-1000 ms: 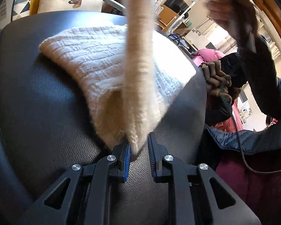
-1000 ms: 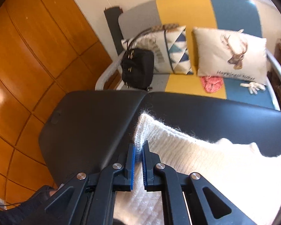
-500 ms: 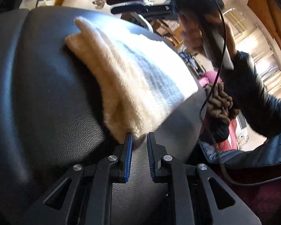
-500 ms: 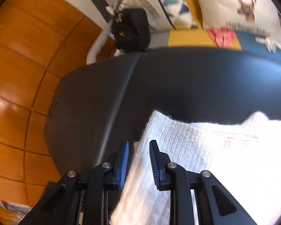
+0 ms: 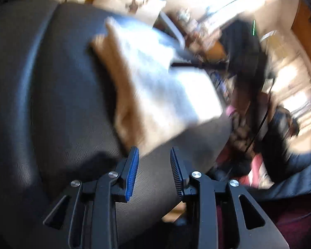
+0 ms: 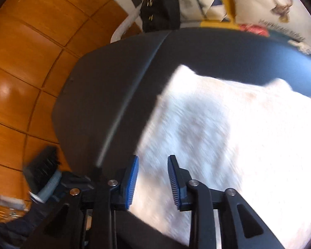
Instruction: Fold clothes
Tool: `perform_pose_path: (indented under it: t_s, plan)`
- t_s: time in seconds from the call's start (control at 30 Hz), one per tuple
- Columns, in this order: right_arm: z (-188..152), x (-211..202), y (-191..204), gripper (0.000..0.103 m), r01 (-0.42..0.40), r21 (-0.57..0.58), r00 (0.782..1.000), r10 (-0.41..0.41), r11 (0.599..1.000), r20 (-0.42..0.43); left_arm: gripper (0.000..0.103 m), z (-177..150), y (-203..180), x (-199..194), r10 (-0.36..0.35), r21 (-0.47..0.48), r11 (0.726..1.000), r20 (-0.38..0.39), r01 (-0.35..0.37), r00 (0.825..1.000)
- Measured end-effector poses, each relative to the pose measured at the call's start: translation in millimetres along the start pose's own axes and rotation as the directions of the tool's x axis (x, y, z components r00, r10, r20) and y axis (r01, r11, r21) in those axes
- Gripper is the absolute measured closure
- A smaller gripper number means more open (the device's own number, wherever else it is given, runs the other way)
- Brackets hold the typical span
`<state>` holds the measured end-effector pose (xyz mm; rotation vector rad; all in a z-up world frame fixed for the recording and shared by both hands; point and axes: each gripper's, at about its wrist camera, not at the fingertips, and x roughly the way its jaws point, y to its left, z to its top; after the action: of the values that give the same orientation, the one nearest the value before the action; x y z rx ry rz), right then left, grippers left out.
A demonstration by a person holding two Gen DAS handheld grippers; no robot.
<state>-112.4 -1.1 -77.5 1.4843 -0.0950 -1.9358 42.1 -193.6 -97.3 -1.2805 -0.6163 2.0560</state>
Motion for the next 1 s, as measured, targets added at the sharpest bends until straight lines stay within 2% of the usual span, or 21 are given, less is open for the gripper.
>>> perform_pose_path:
  t_s: [0.03, 0.1, 0.13, 0.17, 0.23, 0.27, 0.3, 0.33, 0.37, 0.4, 0.47, 0.53, 0.6, 0.63, 0.67, 0.77, 0.8, 0.9, 0.93, 0.97, 1.0]
  plan:
    - [-12, -6, -3, 0.066, 0.041, 0.003, 0.999, -0.041, 0.999, 0.019, 0.067, 5, -7, -1, 0.007, 0.010, 1.000, 0.035, -0.007, 0.999]
    - [-35, -15, -11, 0.062, 0.144, 0.013, 0.988, -0.145, 0.989, 0.046, 0.052, 16, -19, -1, 0.030, 0.025, 0.999, 0.097, -0.033, 0.995]
    - [-44, -18, -16, 0.061, 0.203, 0.026, 0.978, -0.204, 0.979, 0.047, 0.044, 22, -24, 6, 0.072, 0.025, 0.997, 0.110, -0.076, 0.991]
    - [-53, -21, -22, 0.061, 0.245, 0.043, 0.968, -0.247, 0.968, 0.040, 0.043, 27, -27, 15, 0.108, 0.021, 0.994, 0.114, -0.111, 0.988]
    - [-68, -32, -39, 0.061, 0.281, 0.083, 0.957, -0.286, 0.956, 0.046, 0.044, 30, -28, 40, 0.179, -0.002, 0.984, 0.059, -0.179, 0.982]
    - [-76, -37, -49, 0.060, 0.281, 0.109, 0.957, -0.288, 0.953, 0.048, 0.044, 29, -26, 52, 0.251, -0.002, 0.968, 0.027, -0.251, 0.968]
    - [-82, -39, -60, 0.060, 0.298, 0.127, 0.953, -0.302, 0.946, 0.018, 0.044, 26, -21, 62, 0.325, 0.012, 0.946, -0.007, -0.325, 0.946]
    - [-88, -39, -71, 0.060, 0.319, 0.142, 0.947, -0.320, 0.937, -0.019, 0.046, 22, -21, 68, 0.369, 0.026, 0.929, -0.020, -0.368, 0.929]
    - [-93, -39, -82, 0.060, 0.341, 0.156, 0.940, -0.336, 0.927, -0.057, 0.046, 19, -27, 66, 0.383, 0.034, 0.923, -0.004, -0.383, 0.924]
    - [-99, -46, -90, 0.060, 0.332, 0.175, 0.943, -0.329, 0.927, -0.047, 0.046, 17, -32, 62, 0.395, 0.028, 0.918, -0.010, -0.395, 0.918]
    - [-112, -78, -101, 0.060, 0.216, 0.220, 0.970, -0.234, 0.951, 0.061, 0.046, 13, -44, 49, 0.385, 0.004, 0.923, 0.025, -0.386, 0.922]
    - [-130, -111, -125, 0.060, 0.190, 0.310, 0.957, -0.246, 0.932, 0.154, 0.045, 15, -58, 38, 0.349, -0.003, 0.937, 0.081, -0.350, 0.934]
    - [-149, -145, -151, 0.059, 0.165, 0.401, 0.930, -0.277, 0.901, 0.240, 0.045, 19, -72, 30, 0.307, 0.004, 0.951, 0.133, -0.310, 0.942]
    - [-161, -153, -168, 0.058, 0.146, 0.461, 0.926, -0.285, 0.875, 0.248, 0.043, 23, -77, 31, 0.299, 0.006, 0.953, 0.152, -0.303, 0.942]
    - [-172, -154, -184, 0.058, 0.130, 0.520, 0.930, -0.286, 0.844, 0.232, 0.043, 30, -79, 41, 0.325, 0.004, 0.944, 0.148, -0.329, 0.934]
    - [-205, -142, -204, 0.058, 0.111, 0.634, 0.951, -0.268, 0.765, 0.157, 0.043, 26, -58, 78, 0.415, -0.071, 0.908, 0.015, -0.413, 0.910]
    - [-214, -136, -205, 0.058, 0.098, 0.660, 0.959, -0.249, 0.745, 0.138, 0.044, 21, -51, 84, 0.427, -0.090, 0.900, -0.007, -0.426, 0.904]
    - [-235, -164, -202, 0.057, 0.022, 0.636, 0.928, -0.252, 0.771, 0.273, 0.044, 6, -58, 80, 0.454, -0.062, 0.890, 0.035, -0.451, 0.891]
    - [-242, -174, -201, 0.053, -0.003, 0.623, 0.912, -0.253, 0.782, 0.322, 0.044, 4, -62, 78, 0.464, -0.047, 0.885, 0.039, -0.463, 0.885]
    - [-246, -185, -204, 0.048, -0.035, 0.624, 0.898, -0.250, 0.781, 0.363, 0.044, 2, -64, 75, 0.473, -0.037, 0.881, 0.049, -0.472, 0.880]
    - [-249, -197, -208, 0.031, -0.070, 0.627, 0.882, -0.246, 0.776, 0.402, 0.044, 0, -67, 73, 0.480, -0.027, 0.877, 0.057, -0.479, 0.876]
